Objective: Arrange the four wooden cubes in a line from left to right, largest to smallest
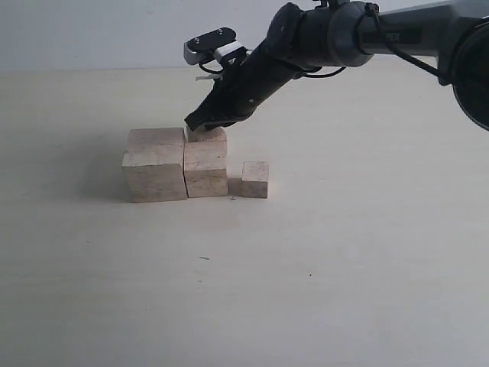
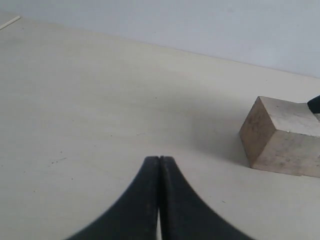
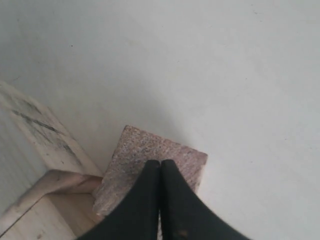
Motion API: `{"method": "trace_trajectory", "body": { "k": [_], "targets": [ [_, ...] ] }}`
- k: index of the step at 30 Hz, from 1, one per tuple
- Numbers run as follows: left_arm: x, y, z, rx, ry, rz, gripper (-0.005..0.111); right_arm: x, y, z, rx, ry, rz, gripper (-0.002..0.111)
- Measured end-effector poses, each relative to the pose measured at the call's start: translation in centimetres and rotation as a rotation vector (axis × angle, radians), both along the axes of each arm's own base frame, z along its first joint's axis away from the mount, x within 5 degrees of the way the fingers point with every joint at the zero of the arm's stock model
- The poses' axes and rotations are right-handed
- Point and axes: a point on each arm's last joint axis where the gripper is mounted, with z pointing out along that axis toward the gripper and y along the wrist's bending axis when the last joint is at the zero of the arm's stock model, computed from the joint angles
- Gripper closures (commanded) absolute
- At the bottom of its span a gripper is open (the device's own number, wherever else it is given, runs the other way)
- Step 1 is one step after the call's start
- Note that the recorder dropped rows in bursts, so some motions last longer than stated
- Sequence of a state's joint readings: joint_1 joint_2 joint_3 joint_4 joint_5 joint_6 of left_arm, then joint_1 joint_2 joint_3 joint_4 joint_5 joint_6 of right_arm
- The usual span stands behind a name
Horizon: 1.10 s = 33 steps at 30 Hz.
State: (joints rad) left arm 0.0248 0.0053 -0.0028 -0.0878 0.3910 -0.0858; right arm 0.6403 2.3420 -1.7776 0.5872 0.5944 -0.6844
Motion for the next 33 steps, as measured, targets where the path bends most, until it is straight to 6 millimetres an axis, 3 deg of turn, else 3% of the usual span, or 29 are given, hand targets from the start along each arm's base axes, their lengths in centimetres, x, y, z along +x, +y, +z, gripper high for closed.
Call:
{"method": "trace_trajectory", "body": {
  "k": [15,19,21,27,31,33],
  "targets": [
    [0.0,0.0,0.0,0.0,0.0,0.0,0.107,1.1,-1.3,0.1,-0.115,-0.055,-0.139,0.108],
    [0.0,0.0,0.0,0.0,0.0,0.0,0.107,2.3,-3.0,0.3,-0.138,-0.036,-0.25,0.108],
    [0.0,0.0,0.0,0.0,0.0,0.0,0.107,3.1,-4.8,0.4,-0.179,-0.019,-0.313,0.108],
    [0.0,0.0,0.0,0.0,0.0,0.0,0.107,3.5,-7.7,2.1,-0.257,0.002,-0.354,0.108],
    [0.0,0.0,0.0,0.0,0.0,0.0,0.107,3.3,-8.3,5.2,-0.234,-0.02,-0.402,0.107],
    [0.0,0.0,0.0,0.0,-0.001,0.0,0.107,3.1,-8.3,6.0,-0.21,-0.018,-0.412,0.1]
  ]
}}
